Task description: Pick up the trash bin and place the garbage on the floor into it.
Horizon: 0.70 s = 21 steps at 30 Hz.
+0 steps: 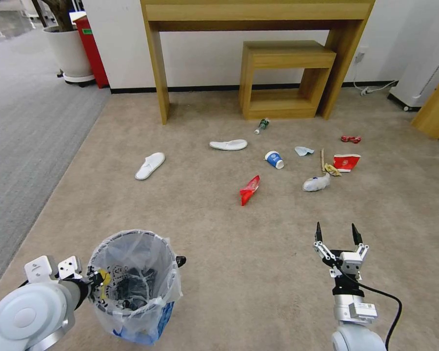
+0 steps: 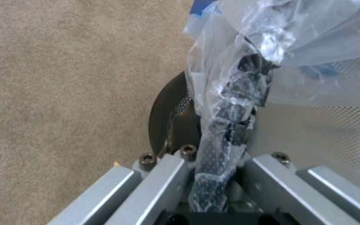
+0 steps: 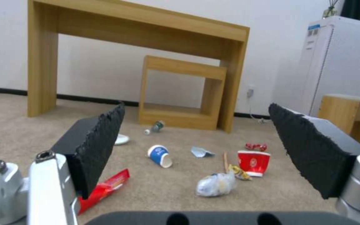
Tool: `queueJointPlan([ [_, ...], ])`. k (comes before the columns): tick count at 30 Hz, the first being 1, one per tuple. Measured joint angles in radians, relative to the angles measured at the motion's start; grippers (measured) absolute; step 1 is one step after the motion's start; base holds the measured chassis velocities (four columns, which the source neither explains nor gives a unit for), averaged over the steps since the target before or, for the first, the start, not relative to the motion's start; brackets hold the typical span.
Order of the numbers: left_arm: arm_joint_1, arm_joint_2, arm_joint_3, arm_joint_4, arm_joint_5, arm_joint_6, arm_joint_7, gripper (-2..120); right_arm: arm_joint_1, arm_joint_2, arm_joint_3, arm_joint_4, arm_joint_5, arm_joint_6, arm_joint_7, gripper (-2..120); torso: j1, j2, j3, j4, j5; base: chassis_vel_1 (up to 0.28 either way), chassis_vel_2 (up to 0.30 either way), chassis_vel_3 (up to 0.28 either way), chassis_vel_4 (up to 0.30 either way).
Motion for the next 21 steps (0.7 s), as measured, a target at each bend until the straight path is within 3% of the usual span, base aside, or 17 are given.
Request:
queueJointPlan([
  [21, 0.003, -0.003, 0.0, 0.001, 0.004, 0.0, 0.001, 0, 0.002, 0.006, -0.003, -0.007, -0.006, 0.005, -0.003, 89, 0.0, 0.0, 0.0, 0.0, 0.0, 0.05, 0.052, -0.048, -0.055],
])
